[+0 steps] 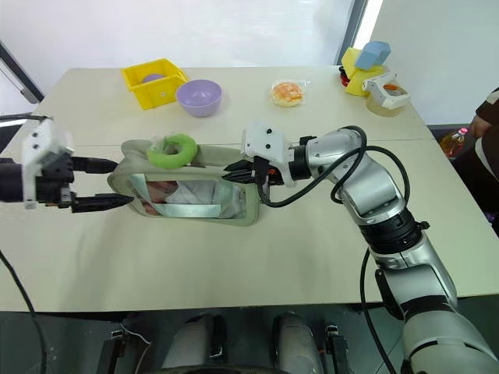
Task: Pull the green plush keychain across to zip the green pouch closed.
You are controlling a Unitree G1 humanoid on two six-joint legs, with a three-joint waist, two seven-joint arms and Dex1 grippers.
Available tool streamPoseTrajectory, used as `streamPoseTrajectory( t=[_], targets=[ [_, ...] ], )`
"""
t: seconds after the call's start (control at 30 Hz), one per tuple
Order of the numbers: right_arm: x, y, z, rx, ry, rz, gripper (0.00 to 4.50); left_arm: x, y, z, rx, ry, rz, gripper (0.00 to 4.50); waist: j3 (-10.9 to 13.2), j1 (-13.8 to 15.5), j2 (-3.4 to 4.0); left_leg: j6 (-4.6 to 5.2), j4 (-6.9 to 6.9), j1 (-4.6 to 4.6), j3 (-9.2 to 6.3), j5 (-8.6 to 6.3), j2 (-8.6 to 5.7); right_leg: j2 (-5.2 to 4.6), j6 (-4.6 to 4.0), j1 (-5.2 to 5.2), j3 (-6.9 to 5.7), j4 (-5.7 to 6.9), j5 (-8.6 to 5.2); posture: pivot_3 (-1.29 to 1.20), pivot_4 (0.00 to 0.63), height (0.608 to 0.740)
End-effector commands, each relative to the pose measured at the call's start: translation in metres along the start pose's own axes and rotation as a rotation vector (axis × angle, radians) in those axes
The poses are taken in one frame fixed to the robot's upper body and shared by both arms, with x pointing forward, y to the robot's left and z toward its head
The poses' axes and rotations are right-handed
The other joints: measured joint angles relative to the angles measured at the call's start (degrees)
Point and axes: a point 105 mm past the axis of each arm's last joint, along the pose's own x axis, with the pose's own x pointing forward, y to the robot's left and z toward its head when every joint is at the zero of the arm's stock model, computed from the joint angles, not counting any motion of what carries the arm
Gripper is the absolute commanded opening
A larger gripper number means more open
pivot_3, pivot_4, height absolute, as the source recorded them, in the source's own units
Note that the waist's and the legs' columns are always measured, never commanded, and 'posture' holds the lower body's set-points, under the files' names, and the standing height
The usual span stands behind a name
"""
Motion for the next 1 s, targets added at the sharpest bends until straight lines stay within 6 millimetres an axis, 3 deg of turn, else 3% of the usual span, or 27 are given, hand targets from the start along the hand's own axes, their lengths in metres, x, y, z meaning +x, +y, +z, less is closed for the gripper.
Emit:
streamPoseTrajectory(
  t=[0.03,0.2,0.23,0.33,0.43,0.57,0.63,0.8,1.0],
  targets=[
    [0.002,0.0,0.008,-0.02,-0.009,0.011,0.0,0.0,0.01,0.005,0.048,-0.025,0.041,2.75,0.0,-0.07,-0.01,0.0,0.0,-0.01,0.02,0.0,0.0,0.0,0.0,0.0,0.0,-0.01,0.0,0.0,0.15,0.739],
    [0.001,-0.001,0.013,-0.003,-0.015,0.015,0.0,0.001,0.013,0.008,0.056,-0.031,0.026,0.08,0.0,-0.03,-0.01,0.0,-0.01,-0.01,0.04,0.0,0.0,0.01,0.0,-0.02,0.0,0.0,0.0,0.0,0.15,0.739],
    [0.0,-0.001,0.014,0.006,-0.018,0.019,0.0,0.002,0.015,0.008,0.053,-0.031,0.032,0.03,0.0,-0.04,0.0,0.0,-0.01,-0.01,0.04,0.0,0.0,0.01,0.0,-0.02,0.0,0.0,0.0,0.0,0.15,0.739],
    [-0.005,-0.006,0.029,0.019,-0.036,0.037,1.14,0.002,0.011,0.006,0.071,-0.022,0.004,0.0,0.01,-0.02,0.0,0.01,-0.01,-0.02,0.05,0.0,0.0,0.0,0.0,-0.02,0.01,-0.01,0.0,0.0,0.15,0.739],
    [-0.012,-0.021,0.06,0.036,-0.096,0.044,2.66,0.002,0.006,0.004,0.074,-0.015,-0.023,0.0,0.03,-0.08,0.05,0.0,0.0,-0.04,0.07,0.0,0.0,-0.01,0.0,-0.07,0.01,0.01,0.0,0.0,0.15,0.739],
    [-0.008,-0.039,0.083,0.059,-0.167,0.045,2.66,0.002,0.005,0.005,0.074,-0.024,-0.031,0.0,0.02,0.02,0.02,0.01,-0.03,-0.05,0.07,0.0,0.01,0.0,0.0,-0.07,0.0,-0.01,0.0,0.0,0.15,0.739],
    [0.007,-0.054,0.091,0.091,-0.205,0.013,2.66,0.002,0.004,0.007,0.078,-0.026,-0.032,0.0,0.02,-0.05,0.02,0.02,0.0,-0.04,0.11,-0.01,0.0,-0.02,0.0,-0.05,0.01,-0.01,0.0,0.0,0.15,0.739],
    [0.05,-0.055,0.065,0.035,-0.113,0.041,2.66,0.004,0.006,0.008,0.086,-0.029,-0.027,0.0,0.02,-0.05,0.02,0.01,-0.04,-0.08,0.1,0.0,0.0,-0.02,0.0,-0.09,0.0,0.0,0.0,0.0,0.15,0.739],
    [0.064,-0.053,0.046,0.007,-0.051,0.056,2.66,0.006,0.004,0.009,0.092,-0.031,-0.024,0.0,0.02,-0.08,0.02,0.0,0.05,-0.22,0.06,0.0,0.0,-0.02,0.01,-0.17,-0.01,0.01,0.01,0.0,0.15,0.739]
  ],
)
